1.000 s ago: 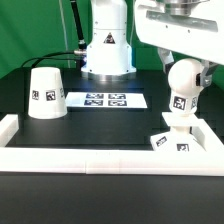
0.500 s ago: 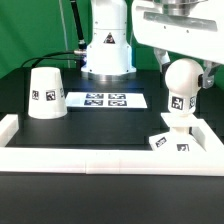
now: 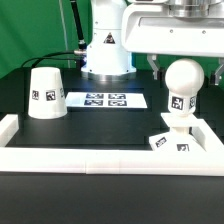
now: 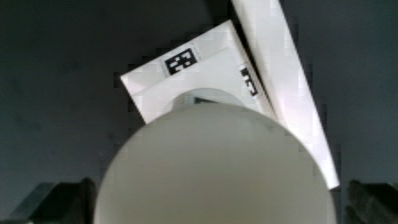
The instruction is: Assemble lamp
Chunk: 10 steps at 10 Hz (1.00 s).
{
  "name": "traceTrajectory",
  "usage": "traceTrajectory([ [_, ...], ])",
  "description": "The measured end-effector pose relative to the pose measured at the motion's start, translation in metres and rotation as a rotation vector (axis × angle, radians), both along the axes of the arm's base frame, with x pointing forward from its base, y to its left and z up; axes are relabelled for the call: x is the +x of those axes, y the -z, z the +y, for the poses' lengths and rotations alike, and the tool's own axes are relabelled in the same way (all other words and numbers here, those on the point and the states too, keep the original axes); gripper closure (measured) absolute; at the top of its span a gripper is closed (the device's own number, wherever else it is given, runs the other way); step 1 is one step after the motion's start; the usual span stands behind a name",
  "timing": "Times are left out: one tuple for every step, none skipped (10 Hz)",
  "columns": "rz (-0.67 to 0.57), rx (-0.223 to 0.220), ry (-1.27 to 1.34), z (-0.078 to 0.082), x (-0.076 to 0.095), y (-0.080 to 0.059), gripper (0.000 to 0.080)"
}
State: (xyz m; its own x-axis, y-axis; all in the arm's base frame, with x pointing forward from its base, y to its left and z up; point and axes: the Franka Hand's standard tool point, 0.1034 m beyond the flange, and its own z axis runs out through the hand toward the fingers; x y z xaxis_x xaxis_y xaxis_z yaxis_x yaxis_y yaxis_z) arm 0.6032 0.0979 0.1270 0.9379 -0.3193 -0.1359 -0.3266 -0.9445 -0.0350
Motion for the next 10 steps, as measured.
traceTrajectory([
  [-0.004,0.007,-0.060,-0.0003,0.0000,0.0003,0.0100],
  [-0.011,0.018,-0.150,-0.0007,0.0000,0.0004,0.0100],
  [-0.016,0.025,-0.214,-0.0009,0.0000,0.0005,0.0100],
  [-0.026,0.032,-0.309,-0.0020,0.0002,0.0009,0.0100],
  [-0.053,0.038,-0.467,-0.0044,0.0013,0.0032,0.0100],
  [-0.059,0.043,-0.539,-0.0043,-0.0002,0.0050,0.0100],
  [-0.064,0.048,-0.620,-0.0042,-0.0004,0.0053,0.0100],
  [-0.067,0.050,-0.674,-0.0045,-0.0004,0.0054,0.0100],
  [-0.068,0.054,-0.714,-0.0046,-0.0005,0.0060,0.0100],
  [-0.069,0.058,-0.753,-0.0044,-0.0006,0.0063,0.0100],
])
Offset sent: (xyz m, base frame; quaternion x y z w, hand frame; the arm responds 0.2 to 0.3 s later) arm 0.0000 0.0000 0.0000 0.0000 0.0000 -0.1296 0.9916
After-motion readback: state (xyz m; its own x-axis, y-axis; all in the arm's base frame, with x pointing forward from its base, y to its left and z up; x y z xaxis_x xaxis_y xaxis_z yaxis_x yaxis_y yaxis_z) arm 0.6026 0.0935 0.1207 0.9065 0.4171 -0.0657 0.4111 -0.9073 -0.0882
